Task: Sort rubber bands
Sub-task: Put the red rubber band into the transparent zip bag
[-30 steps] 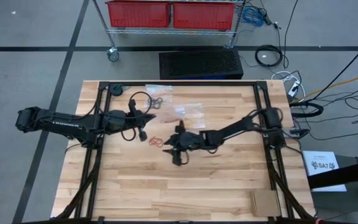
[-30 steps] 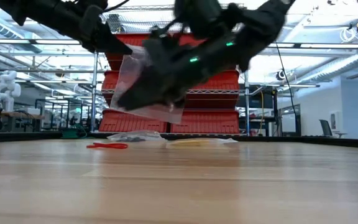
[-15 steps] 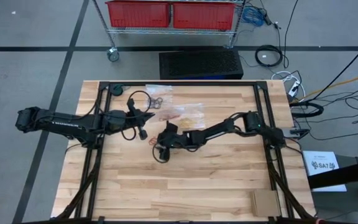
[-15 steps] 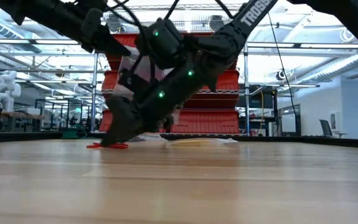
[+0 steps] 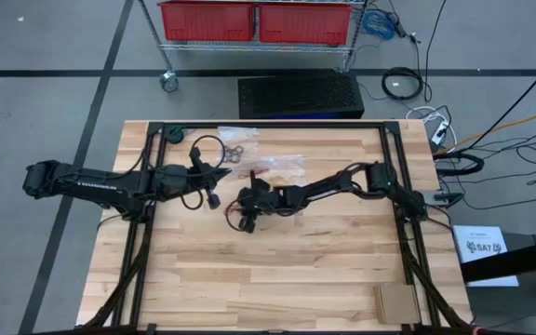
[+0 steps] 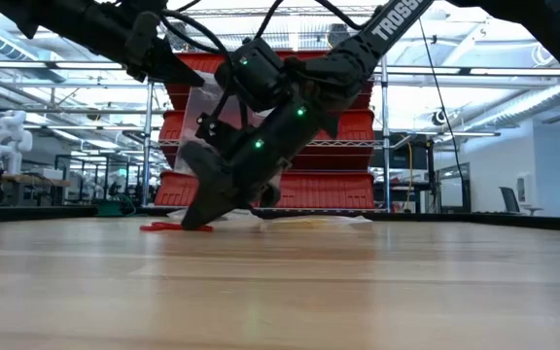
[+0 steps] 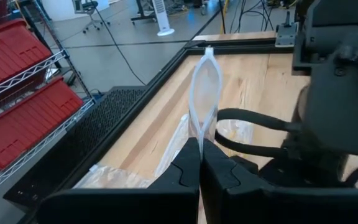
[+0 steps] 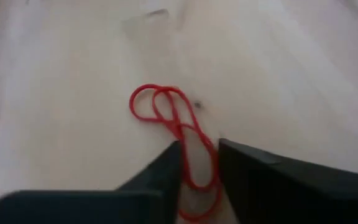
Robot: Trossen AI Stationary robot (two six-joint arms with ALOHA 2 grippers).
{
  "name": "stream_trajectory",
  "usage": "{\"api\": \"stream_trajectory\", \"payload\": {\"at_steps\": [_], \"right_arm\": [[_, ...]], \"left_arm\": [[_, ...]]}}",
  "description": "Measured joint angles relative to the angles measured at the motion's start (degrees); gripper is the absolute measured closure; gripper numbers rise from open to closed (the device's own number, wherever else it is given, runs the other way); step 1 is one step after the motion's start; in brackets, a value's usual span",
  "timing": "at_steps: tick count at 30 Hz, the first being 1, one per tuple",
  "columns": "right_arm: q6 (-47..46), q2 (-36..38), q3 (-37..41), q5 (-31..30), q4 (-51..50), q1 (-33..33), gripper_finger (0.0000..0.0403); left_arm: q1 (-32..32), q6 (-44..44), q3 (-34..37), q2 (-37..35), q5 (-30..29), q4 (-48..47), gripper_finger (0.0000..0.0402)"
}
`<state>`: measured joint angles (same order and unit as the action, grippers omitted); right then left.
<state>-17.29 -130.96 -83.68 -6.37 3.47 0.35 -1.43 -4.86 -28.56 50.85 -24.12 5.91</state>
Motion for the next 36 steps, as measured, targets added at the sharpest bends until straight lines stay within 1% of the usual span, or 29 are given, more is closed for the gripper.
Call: {"api": "stream_trajectory", "payload": {"at_steps": [2,3,4,9,14,17,23,26,31,36], "right_arm": [[-0.12,0.03,0.00,2.58,-1.10,0.13,0.0366],[-0.08,0.05,-0.02,2.79,-1.70,0.48,0.0384],[0.12,0.07,-0.04,2.84,-2.41,0.79,0.0393],[1.31,2.52,0.04,4.91,-8.77,1.78,0.0399],[5.16,8.26,0.78,6.89,-17.82,3.18,0.0402],[7.51,13.50,0.65,3.09,-19.96,4.30,0.0402],[11.76,22.00,0.45,-8.21,-22.42,5.96,0.0403],[14.69,25.83,-0.68,-14.36,-21.82,6.64,0.0403],[20.90,28.12,-3.36,-20.66,-22.44,6.57,0.0403],[28.13,28.37,-10.46,-27.33,-26.41,6.55,0.0403]], "left_arm": [[0.00,0.00,0.00,0.00,0.00,0.04,0.0401],[0.00,0.00,0.00,0.00,0.00,0.02,0.0401],[0.00,0.00,0.00,0.00,0.00,0.00,0.0401],[0.07,-0.02,0.00,0.00,0.00,-0.55,0.0401],[0.07,0.00,0.00,0.00,0.02,-0.43,0.0401],[0.07,0.00,0.00,0.00,0.04,-0.44,0.0401],[0.07,0.05,0.00,0.00,0.06,-0.14,0.0401],[0.07,0.07,0.00,0.00,0.65,0.17,0.0401],[0.07,0.12,0.00,0.00,2.90,1.20,0.0401],[0.07,0.21,0.00,0.00,3.02,0.96,0.0401]]}}
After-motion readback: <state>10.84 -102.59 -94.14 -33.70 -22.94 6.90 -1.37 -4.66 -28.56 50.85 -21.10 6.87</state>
